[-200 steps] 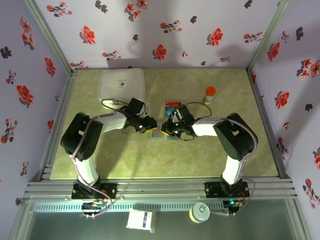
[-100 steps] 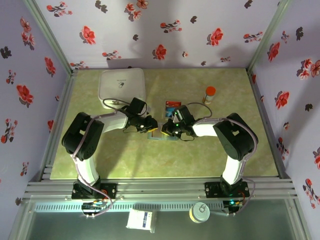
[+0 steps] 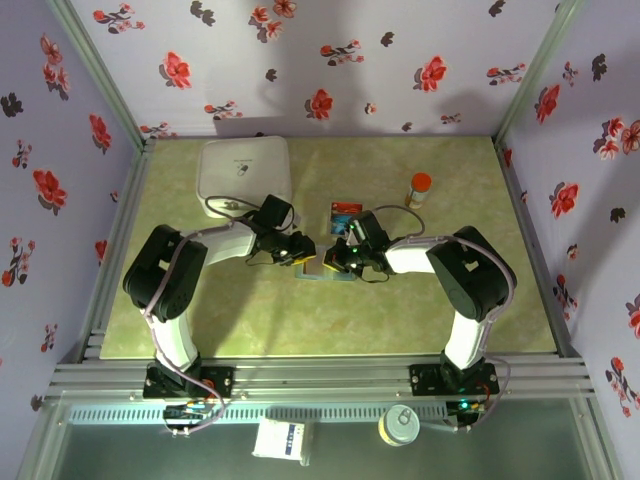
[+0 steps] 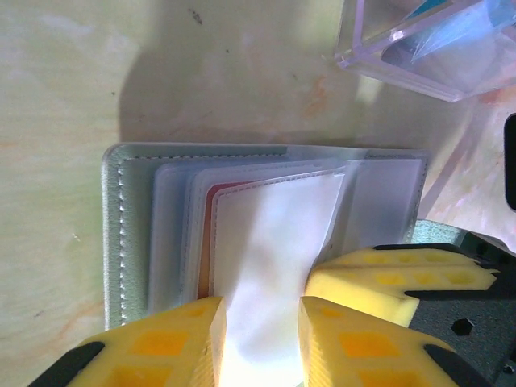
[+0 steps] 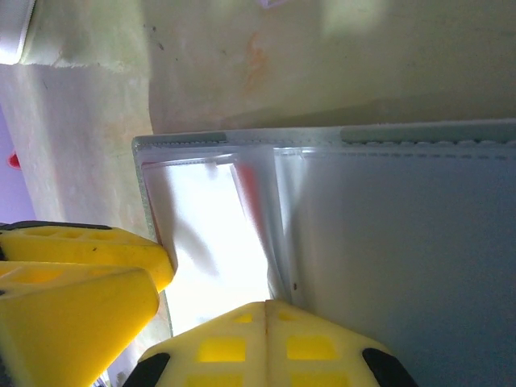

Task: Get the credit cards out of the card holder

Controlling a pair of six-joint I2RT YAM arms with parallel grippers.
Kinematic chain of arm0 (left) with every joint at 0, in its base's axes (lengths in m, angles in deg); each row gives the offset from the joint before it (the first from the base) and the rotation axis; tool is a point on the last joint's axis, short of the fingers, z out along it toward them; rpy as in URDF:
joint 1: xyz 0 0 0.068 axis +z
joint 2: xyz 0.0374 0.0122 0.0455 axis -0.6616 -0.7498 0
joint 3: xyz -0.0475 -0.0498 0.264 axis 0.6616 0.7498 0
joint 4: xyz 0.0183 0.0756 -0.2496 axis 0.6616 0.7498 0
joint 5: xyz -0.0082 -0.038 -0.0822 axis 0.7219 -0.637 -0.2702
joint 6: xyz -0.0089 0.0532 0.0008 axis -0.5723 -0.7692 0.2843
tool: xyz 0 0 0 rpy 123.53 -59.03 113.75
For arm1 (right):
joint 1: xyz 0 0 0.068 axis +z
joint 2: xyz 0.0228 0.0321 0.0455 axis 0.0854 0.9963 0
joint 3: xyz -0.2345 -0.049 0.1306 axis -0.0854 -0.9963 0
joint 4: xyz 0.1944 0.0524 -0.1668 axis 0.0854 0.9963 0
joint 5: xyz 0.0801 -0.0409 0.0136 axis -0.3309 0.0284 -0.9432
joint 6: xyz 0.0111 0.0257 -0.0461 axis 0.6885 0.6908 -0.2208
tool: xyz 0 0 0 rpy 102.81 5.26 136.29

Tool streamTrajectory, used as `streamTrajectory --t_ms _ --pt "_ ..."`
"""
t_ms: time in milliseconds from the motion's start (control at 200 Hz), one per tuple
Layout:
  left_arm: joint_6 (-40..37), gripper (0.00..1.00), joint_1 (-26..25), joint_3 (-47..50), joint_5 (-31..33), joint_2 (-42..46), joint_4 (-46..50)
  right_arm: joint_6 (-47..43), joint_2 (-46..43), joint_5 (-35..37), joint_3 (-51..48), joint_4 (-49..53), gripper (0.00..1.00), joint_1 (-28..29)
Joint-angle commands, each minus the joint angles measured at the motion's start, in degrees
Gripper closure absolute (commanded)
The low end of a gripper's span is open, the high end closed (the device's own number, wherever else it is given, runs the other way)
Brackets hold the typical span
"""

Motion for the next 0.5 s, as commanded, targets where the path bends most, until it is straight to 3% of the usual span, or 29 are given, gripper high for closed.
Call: streamTrajectory --t_ms 0,495 --pt "-1.0 0.68 -0.3 -1.3 1.2 1.5 2.1 0.0 1.2 1.2 -1.9 1.0 0.97 -0.5" --pt "-0.5 0.61 -0.6 -2.1 3.0 1.0 4.1 3.3 2.4 -2.3 -5.1 -6.9 1.00 -2.3"
